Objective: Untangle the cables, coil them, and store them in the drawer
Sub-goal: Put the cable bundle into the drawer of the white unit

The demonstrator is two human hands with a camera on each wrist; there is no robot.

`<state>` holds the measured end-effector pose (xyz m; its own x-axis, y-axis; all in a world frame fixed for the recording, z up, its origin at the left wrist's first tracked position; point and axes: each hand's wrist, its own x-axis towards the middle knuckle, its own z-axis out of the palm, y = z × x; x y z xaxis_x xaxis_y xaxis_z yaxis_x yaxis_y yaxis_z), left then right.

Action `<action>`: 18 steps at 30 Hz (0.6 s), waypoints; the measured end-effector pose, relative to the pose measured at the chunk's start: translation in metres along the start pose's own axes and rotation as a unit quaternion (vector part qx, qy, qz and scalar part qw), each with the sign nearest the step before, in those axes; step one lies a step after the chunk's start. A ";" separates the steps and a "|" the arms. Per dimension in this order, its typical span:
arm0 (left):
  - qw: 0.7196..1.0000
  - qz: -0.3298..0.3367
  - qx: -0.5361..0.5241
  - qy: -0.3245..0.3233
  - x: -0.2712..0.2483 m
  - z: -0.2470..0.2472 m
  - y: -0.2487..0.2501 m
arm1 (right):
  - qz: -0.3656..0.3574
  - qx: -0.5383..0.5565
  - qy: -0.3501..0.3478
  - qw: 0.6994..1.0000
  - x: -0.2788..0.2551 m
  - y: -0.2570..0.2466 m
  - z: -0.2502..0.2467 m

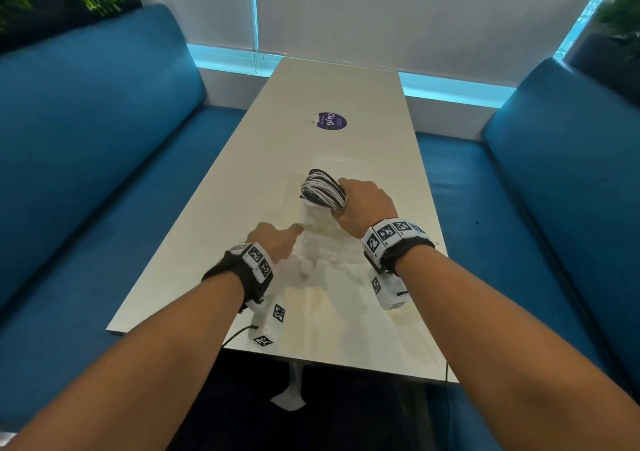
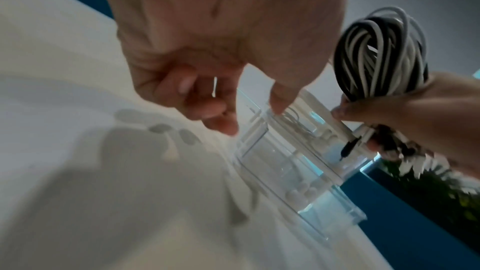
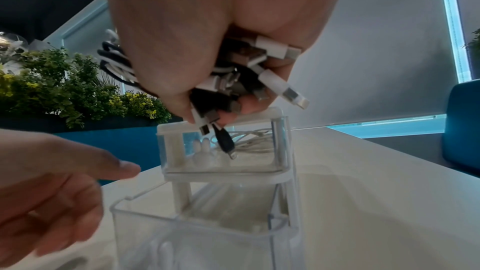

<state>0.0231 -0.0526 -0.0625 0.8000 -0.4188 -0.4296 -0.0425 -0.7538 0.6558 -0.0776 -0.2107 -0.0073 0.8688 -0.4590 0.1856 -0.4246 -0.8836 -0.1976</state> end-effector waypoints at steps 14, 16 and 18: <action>0.958 0.172 0.224 -0.047 -0.002 -0.007 0.021 | -0.010 -0.033 -0.005 0.999 0.000 -0.005 -0.007; 0.965 0.223 0.140 -0.001 -0.003 -0.005 0.023 | -0.019 -0.042 0.002 0.999 -0.001 -0.005 -0.012; 0.957 0.265 0.122 0.002 -0.006 -0.001 0.022 | -0.019 -0.033 0.000 0.999 -0.004 -0.007 -0.019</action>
<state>0.0183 -0.0664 -0.0447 0.6298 -0.7731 -0.0753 -0.5798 -0.5323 0.6169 -0.0832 -0.2041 0.0113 0.8841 -0.4259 0.1921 -0.4078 -0.9041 -0.1274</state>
